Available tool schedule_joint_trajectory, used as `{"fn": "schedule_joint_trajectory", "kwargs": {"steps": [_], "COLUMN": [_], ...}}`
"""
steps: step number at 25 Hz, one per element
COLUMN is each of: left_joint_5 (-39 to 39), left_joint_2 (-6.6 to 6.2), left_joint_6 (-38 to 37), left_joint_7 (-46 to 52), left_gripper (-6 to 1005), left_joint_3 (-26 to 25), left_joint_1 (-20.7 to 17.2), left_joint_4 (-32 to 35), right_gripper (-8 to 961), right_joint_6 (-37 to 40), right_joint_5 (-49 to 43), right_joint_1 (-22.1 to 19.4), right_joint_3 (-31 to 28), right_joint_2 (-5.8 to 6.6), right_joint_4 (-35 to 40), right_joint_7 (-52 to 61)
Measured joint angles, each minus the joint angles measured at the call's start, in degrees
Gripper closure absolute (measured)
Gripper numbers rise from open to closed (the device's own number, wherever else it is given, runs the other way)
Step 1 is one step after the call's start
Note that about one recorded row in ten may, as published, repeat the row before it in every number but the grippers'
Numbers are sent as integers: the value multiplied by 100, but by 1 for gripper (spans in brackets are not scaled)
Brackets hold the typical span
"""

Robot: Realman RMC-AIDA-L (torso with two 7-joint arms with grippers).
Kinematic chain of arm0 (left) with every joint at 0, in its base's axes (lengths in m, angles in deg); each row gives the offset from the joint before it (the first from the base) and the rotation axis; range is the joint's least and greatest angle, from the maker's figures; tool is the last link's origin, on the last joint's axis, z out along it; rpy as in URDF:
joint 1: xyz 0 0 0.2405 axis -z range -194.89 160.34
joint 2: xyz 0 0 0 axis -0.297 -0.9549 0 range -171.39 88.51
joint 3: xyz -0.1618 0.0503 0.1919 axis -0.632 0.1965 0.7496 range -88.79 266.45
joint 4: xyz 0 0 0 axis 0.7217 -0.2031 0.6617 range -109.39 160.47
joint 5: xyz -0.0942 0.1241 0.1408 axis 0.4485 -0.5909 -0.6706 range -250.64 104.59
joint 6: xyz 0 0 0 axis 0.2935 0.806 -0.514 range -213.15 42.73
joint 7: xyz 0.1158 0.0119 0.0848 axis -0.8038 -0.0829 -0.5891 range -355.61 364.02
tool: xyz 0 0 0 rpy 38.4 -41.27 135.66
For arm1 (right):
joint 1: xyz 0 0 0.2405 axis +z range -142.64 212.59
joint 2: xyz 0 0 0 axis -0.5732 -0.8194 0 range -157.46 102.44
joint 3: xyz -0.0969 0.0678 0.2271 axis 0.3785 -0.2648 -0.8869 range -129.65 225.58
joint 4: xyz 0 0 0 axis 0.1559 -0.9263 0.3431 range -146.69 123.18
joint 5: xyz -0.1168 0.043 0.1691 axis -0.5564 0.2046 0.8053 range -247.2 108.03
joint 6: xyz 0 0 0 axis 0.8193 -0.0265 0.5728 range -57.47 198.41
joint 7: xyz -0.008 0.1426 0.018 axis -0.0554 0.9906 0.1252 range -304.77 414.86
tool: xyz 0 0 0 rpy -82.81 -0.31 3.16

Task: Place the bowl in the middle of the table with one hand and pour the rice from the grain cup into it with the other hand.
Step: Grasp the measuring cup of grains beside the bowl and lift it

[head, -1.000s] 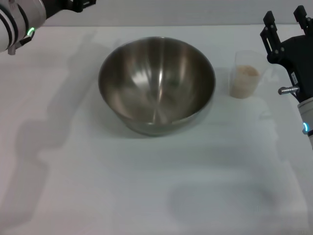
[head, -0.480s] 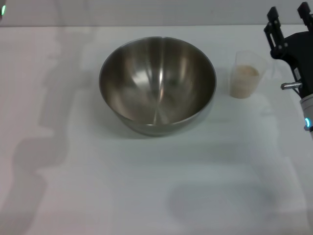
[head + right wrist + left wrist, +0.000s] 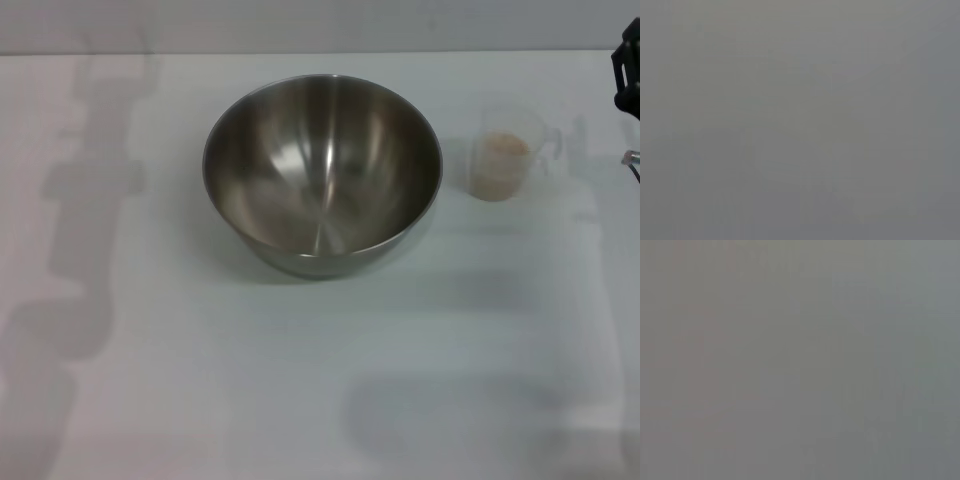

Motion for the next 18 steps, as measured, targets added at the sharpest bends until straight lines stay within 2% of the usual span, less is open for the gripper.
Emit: {"fn": "schedule_joint_trajectory", "kwargs": {"steps": [5, 11, 18], "left_joint_5": [-258, -471, -456], "left_joint_2": [7, 11, 35], "left_joint_6": [-10, -738, -493], "left_joint_7": [17, 86, 268], "left_gripper": [207, 207, 207], "left_joint_3": [-93, -98, -246], "left_joint_1": [26, 41, 89], "left_joint_4": [241, 650, 850], "right_gripper": [380, 382, 385], "right_joint_6": [-160, -321, -322], "right_joint_5": [-16, -19, -10], "right_joint_1": [-164, -308, -428], "right_joint_3": [48, 289, 650], "right_joint_2": [-8, -21, -33], "right_joint_4": [-205, -310, -275], "right_joint_7": [-3, -15, -19]}}
